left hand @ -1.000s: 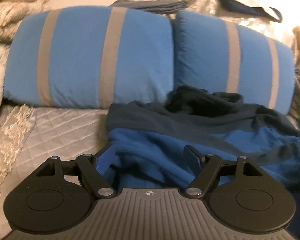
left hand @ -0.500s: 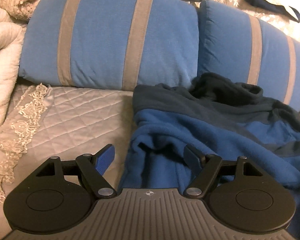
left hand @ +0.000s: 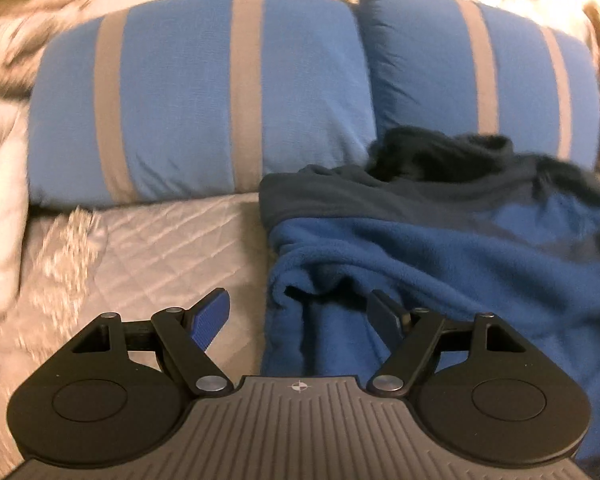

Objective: Fold clothes
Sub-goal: 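Close the right gripper on the ribbed sleeve cuff, then hold the ribbed cuff in the right gripper beside the striped pillow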

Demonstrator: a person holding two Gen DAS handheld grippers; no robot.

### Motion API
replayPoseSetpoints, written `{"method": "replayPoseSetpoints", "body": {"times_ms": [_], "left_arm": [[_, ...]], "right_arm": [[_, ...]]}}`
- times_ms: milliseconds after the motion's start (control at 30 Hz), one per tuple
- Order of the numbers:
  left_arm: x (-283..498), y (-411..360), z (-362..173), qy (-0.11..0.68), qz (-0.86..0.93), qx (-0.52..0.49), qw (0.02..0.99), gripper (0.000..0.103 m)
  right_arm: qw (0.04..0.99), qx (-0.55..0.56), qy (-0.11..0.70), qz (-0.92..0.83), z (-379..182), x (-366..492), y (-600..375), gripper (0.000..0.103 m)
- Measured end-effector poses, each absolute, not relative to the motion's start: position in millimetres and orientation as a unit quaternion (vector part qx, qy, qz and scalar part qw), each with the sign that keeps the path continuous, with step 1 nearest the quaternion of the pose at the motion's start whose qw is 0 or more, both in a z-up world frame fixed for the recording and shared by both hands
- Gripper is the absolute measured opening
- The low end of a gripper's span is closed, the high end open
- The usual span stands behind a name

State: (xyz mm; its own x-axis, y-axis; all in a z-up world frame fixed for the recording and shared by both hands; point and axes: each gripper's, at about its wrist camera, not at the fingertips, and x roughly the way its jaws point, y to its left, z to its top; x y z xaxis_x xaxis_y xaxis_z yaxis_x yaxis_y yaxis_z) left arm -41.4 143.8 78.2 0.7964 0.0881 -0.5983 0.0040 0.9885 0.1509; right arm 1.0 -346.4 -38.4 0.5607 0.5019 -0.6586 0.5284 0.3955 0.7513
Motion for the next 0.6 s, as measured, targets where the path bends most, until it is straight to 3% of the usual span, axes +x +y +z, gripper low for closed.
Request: {"method": "replayPoseSetpoints", "body": {"times_ms": [533,567,600], "left_arm": [[14.4,163.8,41.0,0.354,0.0,0.147,0.924,0.074],[17.3,162.0,39.8,0.349,-0.001,0.15,0.925,0.071],[20.2,160.1,38.5,0.345,-0.001,0.152,0.926,0.055]], "right_arm": [[0.779,0.537,0.292,0.141,27.2,37.5,-357.5,0.021],[0.787,0.531,0.277,0.148,31.8,39.8,-359.0,0.021],[0.797,0.522,0.263,0.155,35.8,40.7,-360.6,0.021]]}}
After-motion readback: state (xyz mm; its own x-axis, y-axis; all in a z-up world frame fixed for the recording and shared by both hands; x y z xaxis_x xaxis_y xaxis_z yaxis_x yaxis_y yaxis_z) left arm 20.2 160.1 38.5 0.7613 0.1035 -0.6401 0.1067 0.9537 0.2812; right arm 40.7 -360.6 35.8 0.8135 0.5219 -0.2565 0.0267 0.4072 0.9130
